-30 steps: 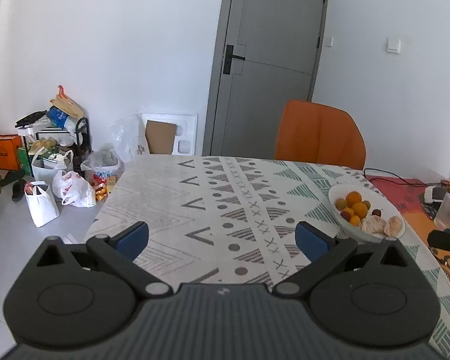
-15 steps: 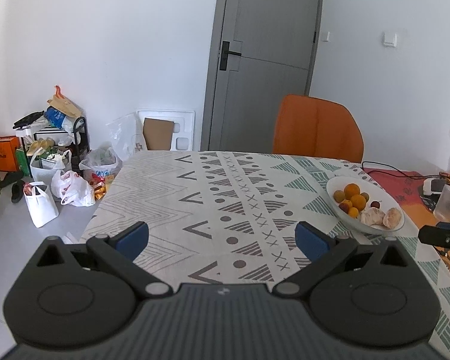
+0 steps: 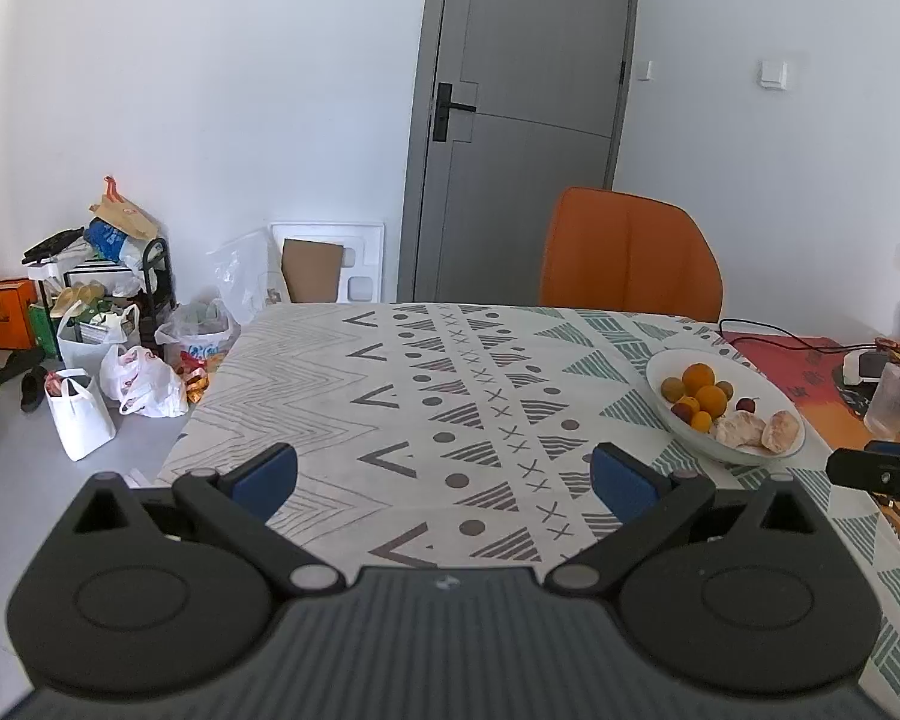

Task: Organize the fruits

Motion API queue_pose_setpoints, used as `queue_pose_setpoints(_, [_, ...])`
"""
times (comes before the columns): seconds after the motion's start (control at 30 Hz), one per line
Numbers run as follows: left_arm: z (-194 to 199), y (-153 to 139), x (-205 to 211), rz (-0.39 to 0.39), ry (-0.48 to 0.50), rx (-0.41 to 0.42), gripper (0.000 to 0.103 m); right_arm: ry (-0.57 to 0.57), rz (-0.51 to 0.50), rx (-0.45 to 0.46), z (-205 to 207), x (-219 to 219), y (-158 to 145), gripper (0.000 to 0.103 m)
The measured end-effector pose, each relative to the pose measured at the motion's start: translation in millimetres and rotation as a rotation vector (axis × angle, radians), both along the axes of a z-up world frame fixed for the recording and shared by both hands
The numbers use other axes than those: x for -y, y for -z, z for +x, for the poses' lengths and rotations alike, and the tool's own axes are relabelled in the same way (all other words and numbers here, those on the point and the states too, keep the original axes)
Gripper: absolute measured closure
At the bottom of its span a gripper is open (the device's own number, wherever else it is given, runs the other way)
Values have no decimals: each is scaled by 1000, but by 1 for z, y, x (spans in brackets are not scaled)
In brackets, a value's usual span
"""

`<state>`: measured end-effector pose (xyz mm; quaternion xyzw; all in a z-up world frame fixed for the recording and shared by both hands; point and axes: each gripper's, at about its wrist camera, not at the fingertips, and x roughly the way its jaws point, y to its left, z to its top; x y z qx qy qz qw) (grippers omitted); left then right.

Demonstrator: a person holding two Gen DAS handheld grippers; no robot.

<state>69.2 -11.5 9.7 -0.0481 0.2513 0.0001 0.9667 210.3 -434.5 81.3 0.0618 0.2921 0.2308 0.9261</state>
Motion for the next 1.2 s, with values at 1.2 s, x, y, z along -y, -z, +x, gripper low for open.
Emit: queue_pose_setpoints(1.2, [2,4,2,4,6,-27,0,-6,-7,-6,1,-6,2,0])
